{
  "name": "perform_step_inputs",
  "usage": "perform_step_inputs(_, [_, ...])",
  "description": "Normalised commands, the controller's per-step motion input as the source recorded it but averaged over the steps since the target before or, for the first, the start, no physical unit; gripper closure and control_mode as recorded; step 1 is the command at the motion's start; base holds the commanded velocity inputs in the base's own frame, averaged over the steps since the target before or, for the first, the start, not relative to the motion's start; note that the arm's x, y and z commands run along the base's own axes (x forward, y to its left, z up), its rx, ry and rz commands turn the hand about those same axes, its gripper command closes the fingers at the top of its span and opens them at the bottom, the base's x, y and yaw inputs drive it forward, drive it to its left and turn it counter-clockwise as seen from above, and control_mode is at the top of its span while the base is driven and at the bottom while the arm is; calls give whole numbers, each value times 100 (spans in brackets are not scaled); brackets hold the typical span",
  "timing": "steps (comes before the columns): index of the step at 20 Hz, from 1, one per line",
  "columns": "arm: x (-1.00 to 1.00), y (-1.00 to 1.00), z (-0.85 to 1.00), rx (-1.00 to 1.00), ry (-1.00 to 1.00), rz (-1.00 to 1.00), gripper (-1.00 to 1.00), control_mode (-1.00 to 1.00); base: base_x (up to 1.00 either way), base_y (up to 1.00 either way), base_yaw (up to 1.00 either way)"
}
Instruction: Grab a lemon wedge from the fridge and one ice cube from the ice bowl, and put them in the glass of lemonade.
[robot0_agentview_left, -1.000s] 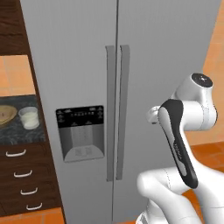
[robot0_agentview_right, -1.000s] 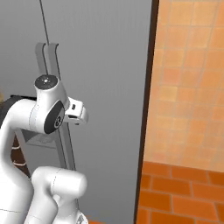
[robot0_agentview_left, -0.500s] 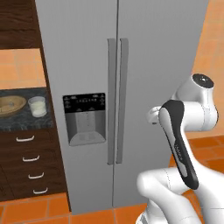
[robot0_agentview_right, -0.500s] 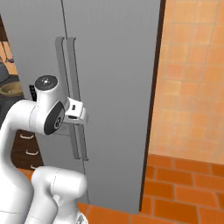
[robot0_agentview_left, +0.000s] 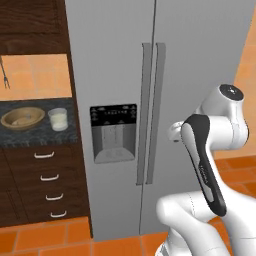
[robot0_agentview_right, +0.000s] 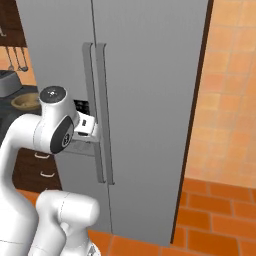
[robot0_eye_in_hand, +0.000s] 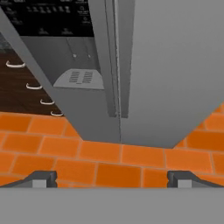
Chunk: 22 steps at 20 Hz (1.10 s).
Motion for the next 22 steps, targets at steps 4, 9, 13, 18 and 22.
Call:
perform_step_inputs(4, [0, 0, 0, 0, 0, 0, -100, 100, -28, 22, 2])
perform_step_inputs(9, [0, 0, 0, 0, 0, 0, -100, 100, -33, 2, 0])
perform_step_inputs(13, [0, 0, 0, 0, 0, 0, -100, 100, -31, 14, 0])
perform_step_inputs(18, [0, 0, 0, 0, 0, 0, -100, 100, -6, 13, 0])
perform_step_inputs(22, [0, 0, 0, 0, 0, 0, -100, -100, 0, 0, 0])
